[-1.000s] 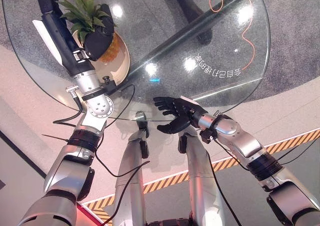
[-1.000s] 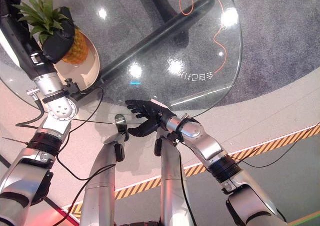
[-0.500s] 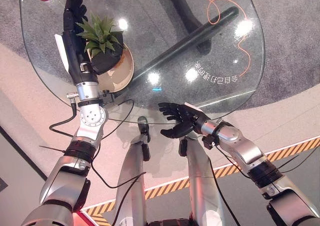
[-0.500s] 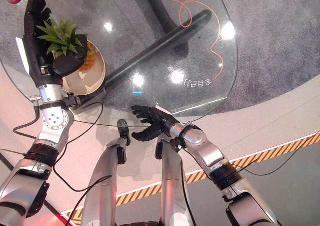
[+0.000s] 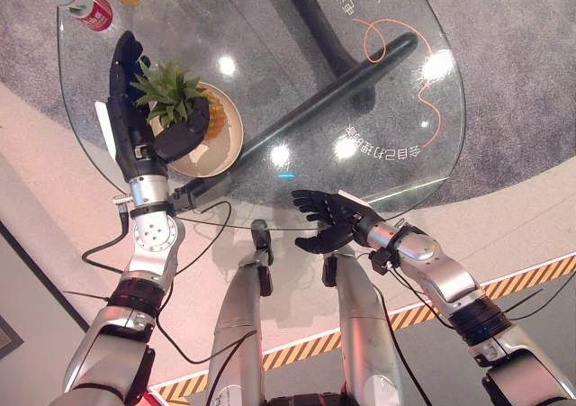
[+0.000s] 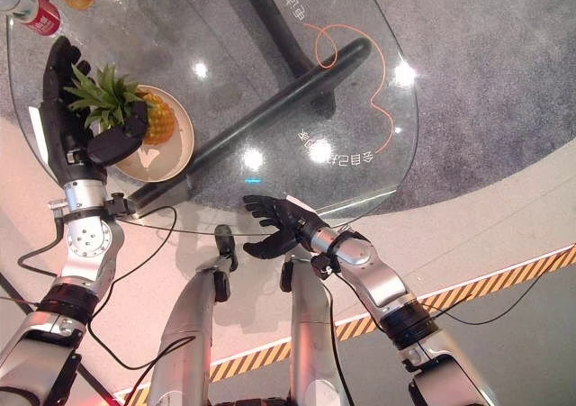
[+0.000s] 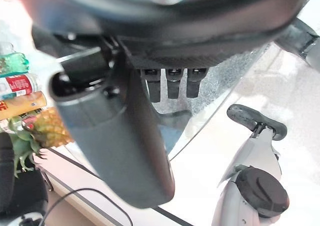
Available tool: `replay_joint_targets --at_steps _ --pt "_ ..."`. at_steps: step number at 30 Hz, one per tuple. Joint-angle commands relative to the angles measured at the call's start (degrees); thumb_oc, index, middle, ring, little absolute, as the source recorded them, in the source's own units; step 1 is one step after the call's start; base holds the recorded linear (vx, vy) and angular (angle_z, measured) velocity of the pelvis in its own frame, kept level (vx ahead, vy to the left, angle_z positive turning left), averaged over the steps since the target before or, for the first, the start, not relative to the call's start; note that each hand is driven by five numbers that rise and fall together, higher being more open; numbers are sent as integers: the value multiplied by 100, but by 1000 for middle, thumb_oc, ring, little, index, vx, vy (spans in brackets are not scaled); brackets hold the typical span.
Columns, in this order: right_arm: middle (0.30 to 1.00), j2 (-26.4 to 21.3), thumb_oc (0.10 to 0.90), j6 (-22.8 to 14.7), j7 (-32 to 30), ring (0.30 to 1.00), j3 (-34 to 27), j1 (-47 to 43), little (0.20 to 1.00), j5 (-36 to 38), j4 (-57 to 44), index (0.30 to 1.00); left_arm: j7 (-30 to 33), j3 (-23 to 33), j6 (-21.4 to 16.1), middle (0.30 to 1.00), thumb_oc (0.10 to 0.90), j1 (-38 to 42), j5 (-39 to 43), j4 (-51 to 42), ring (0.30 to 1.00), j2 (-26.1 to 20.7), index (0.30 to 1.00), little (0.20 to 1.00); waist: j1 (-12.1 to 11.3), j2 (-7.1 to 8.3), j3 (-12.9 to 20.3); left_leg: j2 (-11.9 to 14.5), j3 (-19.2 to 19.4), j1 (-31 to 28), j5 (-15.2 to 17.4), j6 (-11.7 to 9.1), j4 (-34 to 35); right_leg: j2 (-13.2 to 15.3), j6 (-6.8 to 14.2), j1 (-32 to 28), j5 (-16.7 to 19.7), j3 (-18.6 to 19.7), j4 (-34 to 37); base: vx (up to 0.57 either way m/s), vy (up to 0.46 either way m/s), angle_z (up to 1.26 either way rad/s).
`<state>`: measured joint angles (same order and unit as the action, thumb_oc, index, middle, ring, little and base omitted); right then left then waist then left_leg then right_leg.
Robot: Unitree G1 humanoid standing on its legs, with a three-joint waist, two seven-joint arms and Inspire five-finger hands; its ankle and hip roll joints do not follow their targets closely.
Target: Pick up the fruit to the plate
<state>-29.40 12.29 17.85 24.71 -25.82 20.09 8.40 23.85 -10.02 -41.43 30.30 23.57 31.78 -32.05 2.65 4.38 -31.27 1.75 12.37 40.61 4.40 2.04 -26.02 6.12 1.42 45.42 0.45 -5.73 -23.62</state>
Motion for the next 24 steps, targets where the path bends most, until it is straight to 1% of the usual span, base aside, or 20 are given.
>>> replay_joint_targets --at_steps 1,7,10,14,24 --pt "900 -55 800 -440 344 900 -260 340 900 -58 -868 900 -112 450 -473 900 800 146 151 -670 900 -8 900 900 -134 -410 148 -372 -44 -382 -89 63 447 -84 232 -369 -64 -551 -199 3 -49 0" --pt "900 -95 800 -413 378 900 -314 408 900 -23 -886 900 -395 516 -340 900 800 13 351 -679 900 -37 900 900 -153 -407 148 -352 -56 -523 -110 28 447 -66 186 -537 -132 -596 -196 9 -34 2" --pt "900 -102 800 -424 372 900 -314 436 900 -16 -870 900 -672 536 -292 900 800 -72 599 -688 900 -14 900 900 -157 -406 148 -342 -56 -573 -120 12 468 -69 165 -601 -151 -619 -167 8 -33 0" --pt "900 -104 800 -406 392 900 -339 496 900 -39 -916 900 -829 538 -160 900 800 -182 665 -798 900 5 900 900 -154 -412 148 -327 -55 -616 -138 1 483 -80 145 -673 -177 -628 -141 1 -8 0" --pt "900 -102 800 -543 556 900 -471 765 900 -96 -937 900 -1341 642 115 900 800 -607 1026 -962 900 63 900 900 -173 -426 148 -305 -65 -784 -151 -30 452 -84 101 -925 -261 -680 -130 2 -20 -1"
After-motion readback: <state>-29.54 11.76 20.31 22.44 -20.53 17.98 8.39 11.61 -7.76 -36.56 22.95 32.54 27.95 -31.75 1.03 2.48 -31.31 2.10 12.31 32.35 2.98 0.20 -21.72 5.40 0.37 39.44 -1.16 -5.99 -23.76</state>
